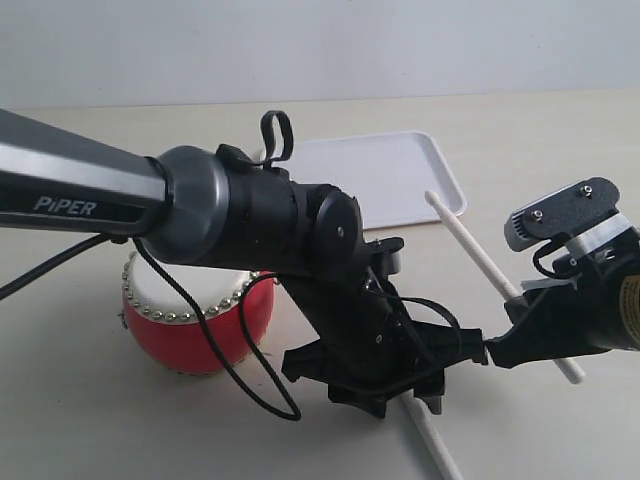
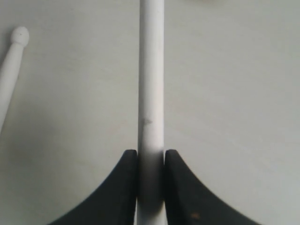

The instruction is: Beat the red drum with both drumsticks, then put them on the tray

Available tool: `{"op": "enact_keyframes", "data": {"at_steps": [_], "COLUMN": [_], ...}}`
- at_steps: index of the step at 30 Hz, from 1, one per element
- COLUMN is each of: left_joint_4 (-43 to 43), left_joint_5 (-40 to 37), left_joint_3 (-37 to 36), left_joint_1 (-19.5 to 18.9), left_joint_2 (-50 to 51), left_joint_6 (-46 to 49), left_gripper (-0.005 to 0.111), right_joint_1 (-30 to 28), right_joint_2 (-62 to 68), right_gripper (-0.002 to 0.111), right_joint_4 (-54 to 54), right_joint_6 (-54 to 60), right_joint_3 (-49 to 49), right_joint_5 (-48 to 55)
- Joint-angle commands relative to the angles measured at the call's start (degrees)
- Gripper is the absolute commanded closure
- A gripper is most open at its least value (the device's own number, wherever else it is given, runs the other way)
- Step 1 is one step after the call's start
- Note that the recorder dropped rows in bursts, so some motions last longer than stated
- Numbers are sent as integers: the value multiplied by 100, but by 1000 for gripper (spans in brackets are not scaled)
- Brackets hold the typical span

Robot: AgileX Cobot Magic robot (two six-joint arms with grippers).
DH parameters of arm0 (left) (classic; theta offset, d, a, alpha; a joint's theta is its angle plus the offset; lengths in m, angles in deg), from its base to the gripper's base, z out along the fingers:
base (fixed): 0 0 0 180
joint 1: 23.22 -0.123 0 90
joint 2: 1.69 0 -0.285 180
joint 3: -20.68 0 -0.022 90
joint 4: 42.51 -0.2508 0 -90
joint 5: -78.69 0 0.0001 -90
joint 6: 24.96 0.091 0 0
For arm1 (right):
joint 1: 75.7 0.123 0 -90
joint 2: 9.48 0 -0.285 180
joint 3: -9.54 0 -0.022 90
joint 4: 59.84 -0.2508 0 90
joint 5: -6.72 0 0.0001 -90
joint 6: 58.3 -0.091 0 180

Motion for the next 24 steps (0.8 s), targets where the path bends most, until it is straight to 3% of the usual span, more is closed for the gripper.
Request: {"op": "enact_keyframes", "data": {"at_steps": [1, 8, 14, 24], "left_joint_4": [661, 337, -1241, -1794], "left_joint_5": [562, 254, -218, -197], "left_joint_3": [219, 219, 219, 358], "left_joint_1": [121, 136, 183, 186], "left_joint_2": [-6, -6, -19, -6], "left_joint_6": [-53, -264, -1869, -2713], "left_gripper": [54, 54, 54, 54], "right_joint_1": [73, 73, 73, 73], "right_joint_2": [28, 18, -109, -449], "right_gripper": [108, 108, 108, 108], "right_joint_4": [13, 1, 1, -10], "right_joint_6": [-4, 7, -4, -4], "right_joint_3": [17, 17, 17, 17], "right_joint_5": [-324, -123, 148, 245]}}
